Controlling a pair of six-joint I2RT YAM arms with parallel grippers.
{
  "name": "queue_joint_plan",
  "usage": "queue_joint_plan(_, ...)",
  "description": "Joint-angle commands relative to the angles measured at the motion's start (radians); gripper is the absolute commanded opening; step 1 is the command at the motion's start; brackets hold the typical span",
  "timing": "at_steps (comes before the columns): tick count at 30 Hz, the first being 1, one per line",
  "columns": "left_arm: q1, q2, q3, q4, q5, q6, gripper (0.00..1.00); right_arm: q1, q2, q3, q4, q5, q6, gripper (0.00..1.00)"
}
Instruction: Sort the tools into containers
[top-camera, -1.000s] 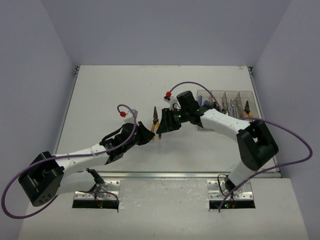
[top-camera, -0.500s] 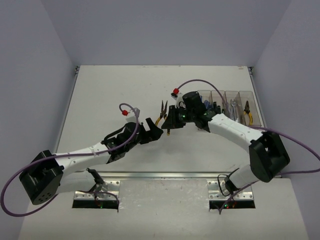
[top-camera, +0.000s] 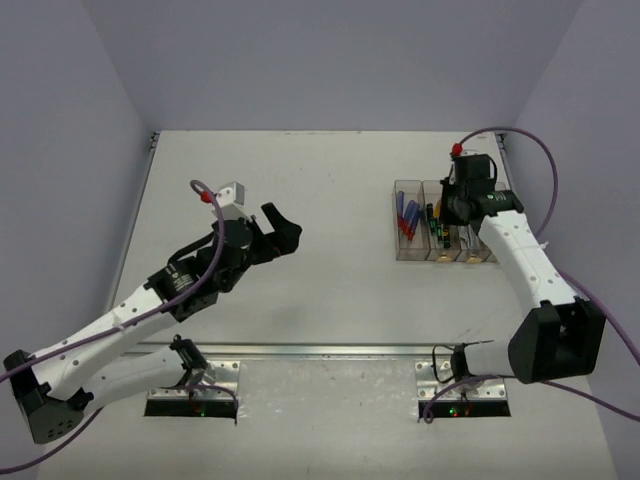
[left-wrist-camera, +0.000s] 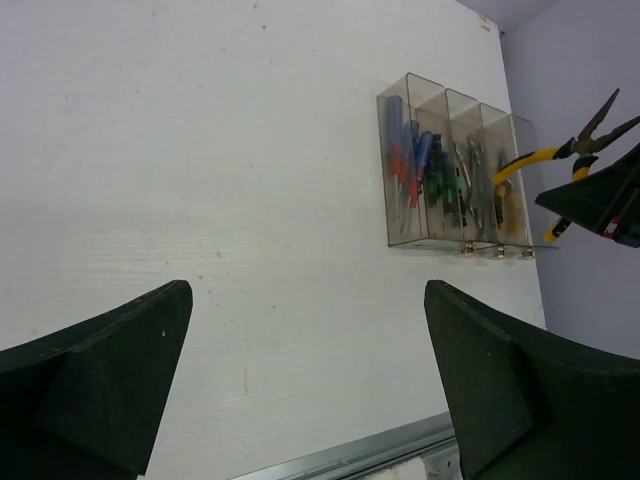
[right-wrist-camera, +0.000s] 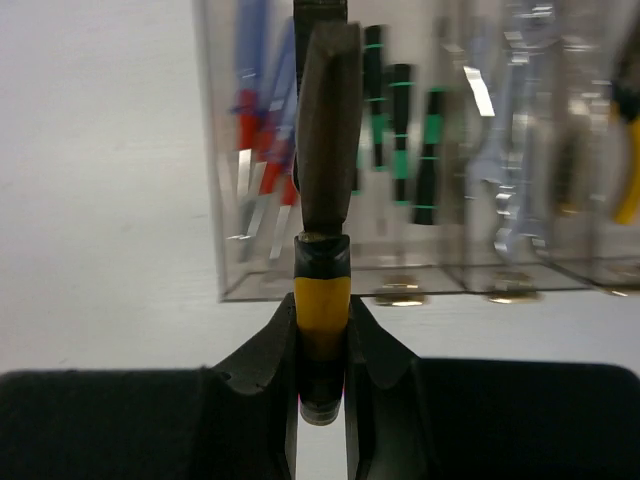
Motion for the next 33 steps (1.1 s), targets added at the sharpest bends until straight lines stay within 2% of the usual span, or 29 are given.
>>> queue_joint_plan(1, -0.005, -0.063, 0.080, -0.262, -0.019, 0.109, 1.00, -0.069, 0.037, 0.128, -0.145, 0.229, -0.181, 0.00)
queue_joint_plan(3, -0.005, -0.094, 0.112, -0.362, 0.017, 0.171, 1.00, -0.102, 0.103, 0.203, -0.174, 0.291, -0.235, 0.00)
queue_joint_plan(5, -0.005, -0.134, 0.099, -0.378, 0.043, 0.222, 1.00, -0.128, 0.142, 0.244, -0.179, 0.325, -0.252, 0.00)
queue_joint_plan(9, -0.005, -0.204, 0.042, -0.353, 0.066, 0.269, 1.00, -0.189, 0.200, 0.303, -0.180, 0.454, -0.275, 0.00)
queue_joint_plan(11, -0.005, -0.255, 0.007, -0.299, 0.141, 0.295, 1.00, -0.218, 0.256, 0.355, -0.180, 0.493, -0.318, 0.00)
queue_joint_plan(13, -0.005, -0.284, -0.002, -0.295, 0.128, 0.294, 1.00, -0.229, 0.282, 0.376, -0.181, 0.531, -0.348, 0.00)
queue_joint_plan(17, -0.005, -0.330, -0.018, -0.285, 0.122, 0.286, 1.00, -0.261, 0.386, 0.400, -0.181, 0.546, -0.399, 0.00)
queue_joint_plan(22, -0.005, -0.357, -0.023, -0.283, 0.117, 0.282, 1.00, -0.300, 0.470, 0.421, -0.182, 0.491, -0.393, 0.00)
queue_joint_plan(25, -0.005, -0.357, -0.024, -0.280, 0.120, 0.283, 1.00, -0.308, 0.538, 0.437, -0.203, 0.484, -0.393, 0.03)
queue_joint_plan(28, -0.005, -0.360, -0.022, -0.283, 0.114, 0.281, 1.00, -0.316, 0.597, 0.450, -0.209, 0.504, -0.384, 0.12)
queue_joint_plan(31, -0.006, -0.362, -0.027, -0.280, 0.117, 0.281, 1.00, -0.323, 0.621, 0.463, -0.217, 0.513, -0.376, 0.35)
queue_joint_plan(33, -0.005, -0.360, -0.026, -0.282, 0.119, 0.281, 1.00, -0.324, 0.624, 0.486, -0.229, 0.523, -0.362, 0.56)
